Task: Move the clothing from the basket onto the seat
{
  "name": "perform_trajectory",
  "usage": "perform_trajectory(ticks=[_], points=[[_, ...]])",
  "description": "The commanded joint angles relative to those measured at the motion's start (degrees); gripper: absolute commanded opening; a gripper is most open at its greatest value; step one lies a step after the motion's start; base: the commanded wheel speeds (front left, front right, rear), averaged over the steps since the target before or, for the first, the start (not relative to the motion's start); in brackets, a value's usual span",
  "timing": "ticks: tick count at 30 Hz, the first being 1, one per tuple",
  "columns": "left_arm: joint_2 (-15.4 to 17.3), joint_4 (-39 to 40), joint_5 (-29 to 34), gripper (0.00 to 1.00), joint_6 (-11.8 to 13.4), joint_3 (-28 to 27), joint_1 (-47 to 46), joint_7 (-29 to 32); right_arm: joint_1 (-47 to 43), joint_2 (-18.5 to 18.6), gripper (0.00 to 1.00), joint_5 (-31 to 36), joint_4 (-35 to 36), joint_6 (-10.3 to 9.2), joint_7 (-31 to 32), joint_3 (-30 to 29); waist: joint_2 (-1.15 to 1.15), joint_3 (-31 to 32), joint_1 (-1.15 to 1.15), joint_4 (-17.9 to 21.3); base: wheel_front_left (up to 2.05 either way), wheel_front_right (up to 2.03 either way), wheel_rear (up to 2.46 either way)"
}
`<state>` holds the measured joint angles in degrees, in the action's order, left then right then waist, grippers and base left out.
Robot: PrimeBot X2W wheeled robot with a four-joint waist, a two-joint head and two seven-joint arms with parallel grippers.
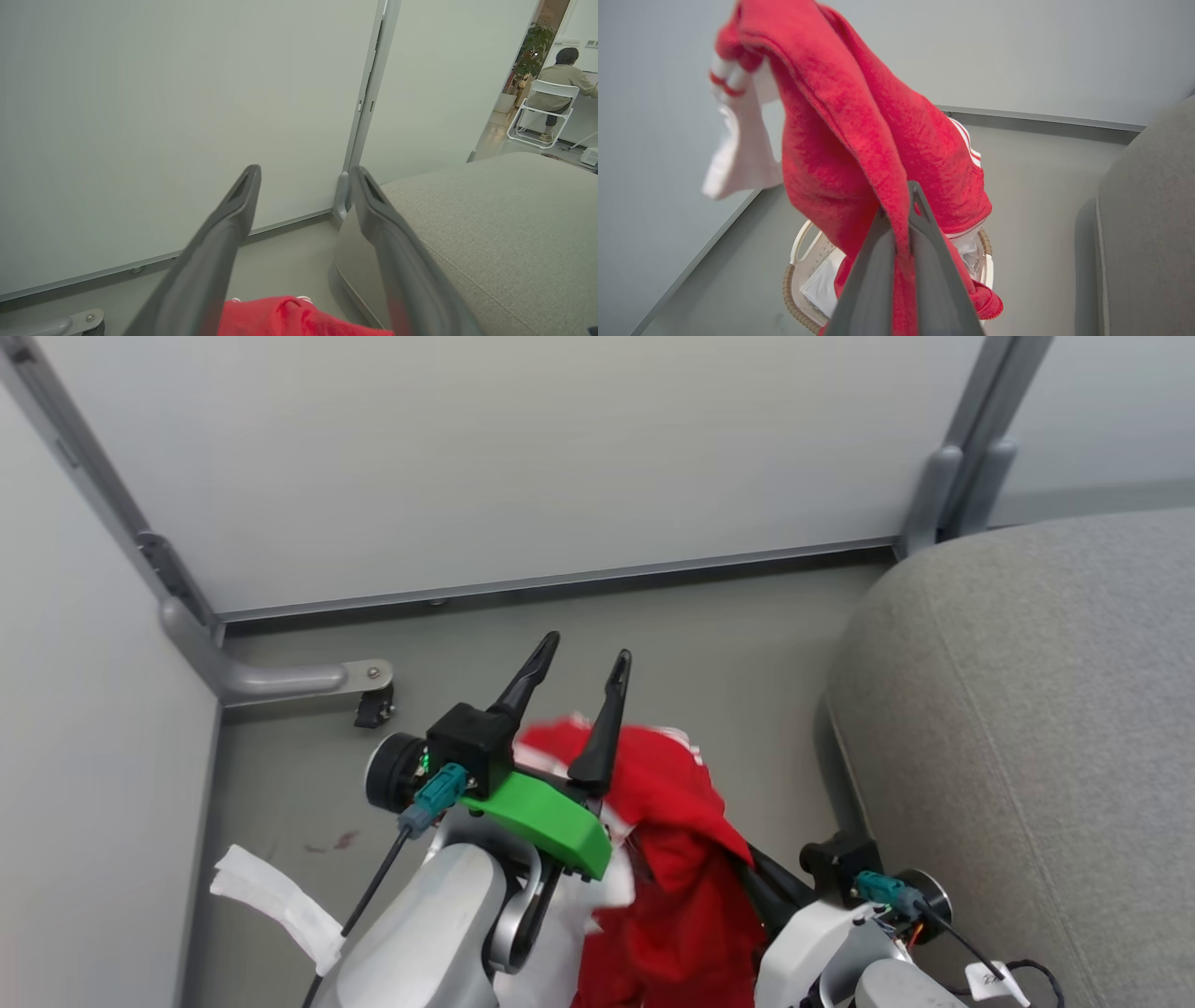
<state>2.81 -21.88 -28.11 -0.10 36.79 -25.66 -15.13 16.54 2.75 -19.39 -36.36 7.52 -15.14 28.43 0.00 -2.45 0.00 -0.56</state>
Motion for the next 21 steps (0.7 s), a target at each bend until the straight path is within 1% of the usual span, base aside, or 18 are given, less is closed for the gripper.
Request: perform_trajectory(ticks=[1,5,9,14,17,21], points=[[0.18,-0.4,0.86,1.0,0.14,-0.92,0.81,-0.03,-0.87,0.29,0.0,0.45,0.99,-0.06,-0.03,-0.69,0.0,-0.68,0.0,2.92,0.0,0.0,0.0],[0.17,-1.68,2.99,1.0,-0.34,-3.67,1.97,-0.03,-2.07,0.32,0.0,0.71,3.88,-0.06,-0.03,-2.9,0.0,-1.06,0.0,7.59,0.0,0.0,0.0],[0.19,-1.62,5.03,1.0,-0.33,-7.54,3.71,-0.03,-3.21,0.31,0.0,0.6,6.82,-0.06,-0.03,-6.28,0.0,-1.74,0.0,13.27,0.0,0.0,0.0],[0.21,-1.4,8.39,1.0,-1.43,-11.53,6.36,-0.03,-3.95,0.26,0.0,1.0,10.12,-0.06,-0.02,-9.3,0.0,-2.74,0.0,20.85,0.0,0.0,0.0],[0.21,-1.38,9.86,1.0,-1.87,-12.76,7.44,-0.02,-3.52,0.34,0.0,2.71,12.55,-0.06,-0.03,-11.78,0.0,-3.42,0.0,24.17,0.0,0.0,0.0],[0.2,-0.96,11.05,1.0,-2.36,-13.83,8.66,-0.02,-2.7,0.22,0.0,3.02,15.53,-0.06,-0.02,-15.52,0.0,-4.52,0.0,27.95,0.0,0.0,0.0]])
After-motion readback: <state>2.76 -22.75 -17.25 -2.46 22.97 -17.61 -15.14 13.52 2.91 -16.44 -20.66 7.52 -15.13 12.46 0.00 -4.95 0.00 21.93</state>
